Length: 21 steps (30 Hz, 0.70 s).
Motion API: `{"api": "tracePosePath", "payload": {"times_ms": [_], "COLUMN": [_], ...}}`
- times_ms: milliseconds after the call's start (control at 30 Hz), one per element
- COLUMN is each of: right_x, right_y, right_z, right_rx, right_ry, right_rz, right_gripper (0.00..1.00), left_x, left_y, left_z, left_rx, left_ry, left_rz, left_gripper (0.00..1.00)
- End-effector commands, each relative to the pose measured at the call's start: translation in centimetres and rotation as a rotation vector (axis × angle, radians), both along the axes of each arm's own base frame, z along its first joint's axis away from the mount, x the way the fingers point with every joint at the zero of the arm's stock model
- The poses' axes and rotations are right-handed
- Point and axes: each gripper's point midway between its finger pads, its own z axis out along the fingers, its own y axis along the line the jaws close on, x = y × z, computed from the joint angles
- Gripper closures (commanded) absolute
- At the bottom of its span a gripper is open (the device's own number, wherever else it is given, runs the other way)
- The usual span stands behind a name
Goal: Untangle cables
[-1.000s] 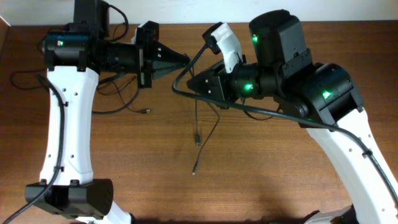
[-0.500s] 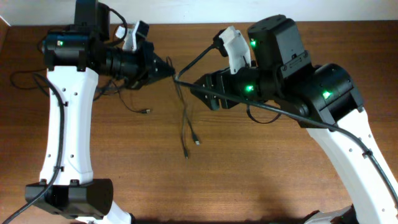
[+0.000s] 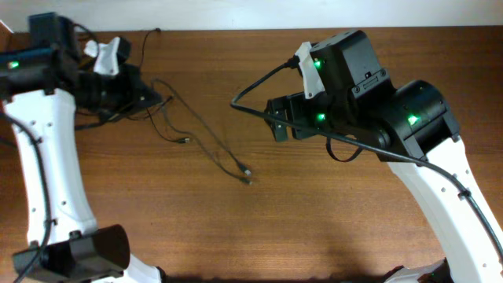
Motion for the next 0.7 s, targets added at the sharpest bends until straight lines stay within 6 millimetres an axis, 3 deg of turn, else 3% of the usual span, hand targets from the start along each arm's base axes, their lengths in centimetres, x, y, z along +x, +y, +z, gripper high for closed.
{"api": "tracePosePath", "payload": {"times_ms": [0,67,200,467,667], "right_x": [1.8,2.8,3.7,3.6,3.6], "right_y": [-2.9,-5.0,-8.2,-8.4,-8.4], "right_z": [0.6,0.8,0.9,0.6,0.6], "right_rx": [-0.121,-0.213,-0.366,-0.387,-0.386], "right_ry": [-0.101,-0.156,-0.211,-0.198,-0.199], "right_rz": [-0.131,-0.216,-0.330,-0.331,-0.331], "right_gripper": [0.02,0.02,0.02,0.01,0.02], "left_x": [-1.6,-2.4,-3.0,-4.9,-5.5], "left_y": [2.0,4.6,7.2,14.0,16.9], "left_z": [1.5,0.5,0.3,-0.4,-0.2], "left_rx": [0.100,0.186,0.201,0.297,0.313], "left_ry": [-0.098,-0.036,-0.007,0.053,0.040], "left_rz": [-0.047,0.018,0.107,0.296,0.384], "left_gripper": [1.00,1.00,1.00,1.00,1.00]}}
